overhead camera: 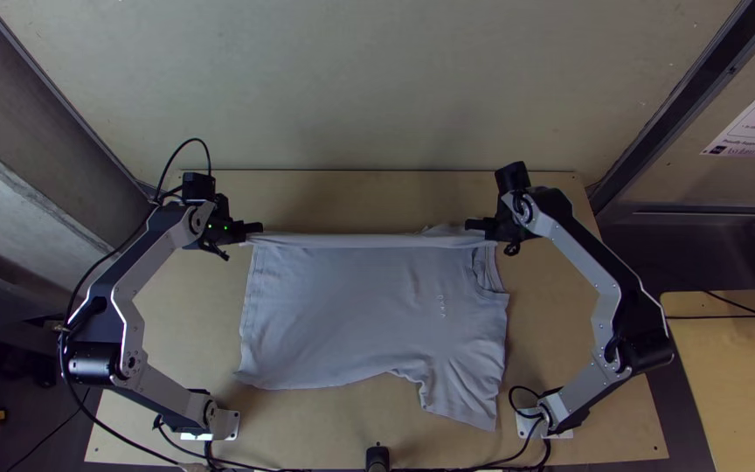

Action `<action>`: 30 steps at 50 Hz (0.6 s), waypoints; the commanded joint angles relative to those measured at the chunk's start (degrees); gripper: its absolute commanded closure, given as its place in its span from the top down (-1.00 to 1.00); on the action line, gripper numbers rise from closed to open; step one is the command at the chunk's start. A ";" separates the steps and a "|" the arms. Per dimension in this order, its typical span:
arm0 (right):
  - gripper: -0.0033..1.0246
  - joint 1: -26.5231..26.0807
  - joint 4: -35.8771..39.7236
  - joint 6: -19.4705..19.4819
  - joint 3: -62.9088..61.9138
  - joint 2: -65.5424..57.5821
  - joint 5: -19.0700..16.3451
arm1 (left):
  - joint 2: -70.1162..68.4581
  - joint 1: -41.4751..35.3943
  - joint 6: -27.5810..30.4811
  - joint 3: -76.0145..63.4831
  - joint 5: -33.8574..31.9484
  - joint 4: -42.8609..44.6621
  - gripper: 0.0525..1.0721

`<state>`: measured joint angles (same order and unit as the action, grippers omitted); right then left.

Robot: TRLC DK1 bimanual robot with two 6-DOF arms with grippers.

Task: Fold the t-shirt

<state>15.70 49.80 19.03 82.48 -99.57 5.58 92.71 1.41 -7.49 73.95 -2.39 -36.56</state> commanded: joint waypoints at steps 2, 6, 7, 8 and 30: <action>-0.95 0.73 -1.11 0.13 -5.31 2.63 0.92 | -2.62 0.35 0.72 -4.17 0.20 1.05 -0.95; -0.95 0.91 -2.25 0.57 -7.68 3.15 0.92 | -3.41 0.17 0.72 -6.45 0.20 2.45 -0.95; -0.95 0.91 -2.52 0.66 -8.30 3.15 0.92 | -3.50 0.00 0.72 -6.89 0.20 2.72 -0.95; -0.95 0.91 -2.87 0.84 -8.82 3.24 1.01 | -3.50 0.00 0.72 -7.42 0.20 2.81 -0.95; -0.42 1.08 -4.63 3.65 -13.75 -1.07 1.01 | -2.71 -1.67 0.72 -17.26 0.37 7.02 0.13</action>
<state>16.49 43.83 20.43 69.30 -99.22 5.56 90.70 0.58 -7.46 59.66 -2.37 -29.80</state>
